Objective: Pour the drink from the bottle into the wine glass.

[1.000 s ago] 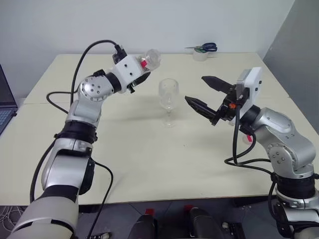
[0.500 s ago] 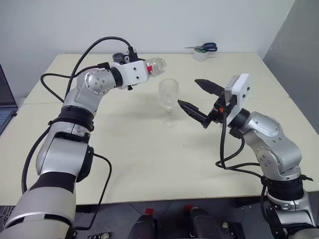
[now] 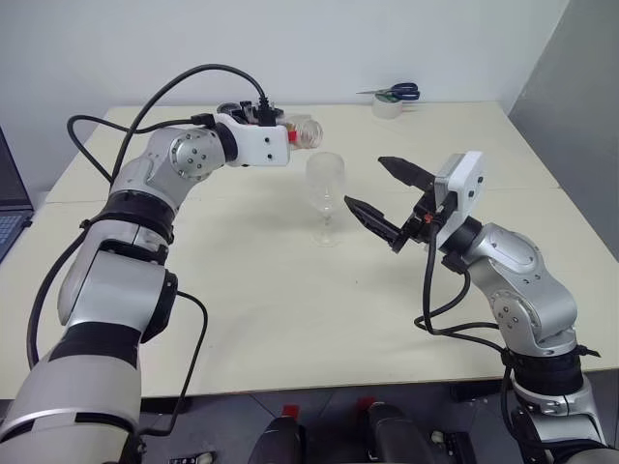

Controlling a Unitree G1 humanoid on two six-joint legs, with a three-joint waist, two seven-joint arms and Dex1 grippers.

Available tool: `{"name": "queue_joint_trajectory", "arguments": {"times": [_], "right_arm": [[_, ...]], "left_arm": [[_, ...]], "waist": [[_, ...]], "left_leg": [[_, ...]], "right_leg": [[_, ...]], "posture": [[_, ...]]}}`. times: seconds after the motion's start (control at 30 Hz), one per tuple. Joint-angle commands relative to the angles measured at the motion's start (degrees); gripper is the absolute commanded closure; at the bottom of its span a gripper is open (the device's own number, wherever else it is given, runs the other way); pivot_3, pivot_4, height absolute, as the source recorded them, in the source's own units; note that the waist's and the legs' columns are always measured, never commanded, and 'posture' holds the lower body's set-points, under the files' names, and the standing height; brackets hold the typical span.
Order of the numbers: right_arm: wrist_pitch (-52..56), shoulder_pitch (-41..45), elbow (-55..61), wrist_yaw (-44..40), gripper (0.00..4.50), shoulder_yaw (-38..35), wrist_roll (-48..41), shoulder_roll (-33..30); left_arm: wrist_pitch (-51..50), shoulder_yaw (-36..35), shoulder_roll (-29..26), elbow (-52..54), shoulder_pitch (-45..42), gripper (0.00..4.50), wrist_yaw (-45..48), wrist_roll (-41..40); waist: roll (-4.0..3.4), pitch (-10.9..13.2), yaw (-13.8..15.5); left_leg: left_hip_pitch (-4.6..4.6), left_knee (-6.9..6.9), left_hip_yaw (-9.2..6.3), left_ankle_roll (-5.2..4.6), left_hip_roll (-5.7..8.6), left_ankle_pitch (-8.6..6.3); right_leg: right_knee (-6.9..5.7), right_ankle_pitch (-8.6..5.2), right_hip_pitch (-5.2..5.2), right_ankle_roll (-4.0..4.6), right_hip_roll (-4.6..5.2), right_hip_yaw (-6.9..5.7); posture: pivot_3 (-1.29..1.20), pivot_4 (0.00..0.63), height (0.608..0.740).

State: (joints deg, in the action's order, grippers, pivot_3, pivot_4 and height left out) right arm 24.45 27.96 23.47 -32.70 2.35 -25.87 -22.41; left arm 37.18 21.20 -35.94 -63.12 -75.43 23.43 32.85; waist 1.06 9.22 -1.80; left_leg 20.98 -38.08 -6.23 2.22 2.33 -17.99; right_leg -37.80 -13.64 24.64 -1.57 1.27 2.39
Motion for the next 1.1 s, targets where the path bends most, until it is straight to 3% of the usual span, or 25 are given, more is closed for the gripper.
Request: {"name": "queue_joint_trajectory", "arguments": {"times": [0.03, 1.1], "right_arm": [[-1.59, 0.28, 0.73, -0.2, 0.0, -0.78, 0.2, 0.23], [-0.23, 0.62, 1.93, 0.79, 0.0, -1.48, -0.35, -0.49]], "left_arm": [[1.7, 0.95, -1.04, -0.01, -3.55, 2.74, -3.03, 1.9], [3.87, 7.58, -1.75, -4.96, -8.73, 2.74, -12.01, 10.99]], "waist": [[0.0, 0.0, 0.0], [0.0, 0.0, -0.02]], "left_leg": [[0.0, -0.01, 0.0, 0.0, 0.0, 0.0], [0.02, -0.05, 0.06, -0.01, 0.04, 0.01]], "right_leg": [[-0.01, 0.0, 0.0, 0.0, 0.0, -0.01], [-0.15, -0.01, 0.06, -0.01, -0.04, 0.01]], "posture": [[0.0, 0.15, 0.74], [0.0, 0.15, 0.74]]}}
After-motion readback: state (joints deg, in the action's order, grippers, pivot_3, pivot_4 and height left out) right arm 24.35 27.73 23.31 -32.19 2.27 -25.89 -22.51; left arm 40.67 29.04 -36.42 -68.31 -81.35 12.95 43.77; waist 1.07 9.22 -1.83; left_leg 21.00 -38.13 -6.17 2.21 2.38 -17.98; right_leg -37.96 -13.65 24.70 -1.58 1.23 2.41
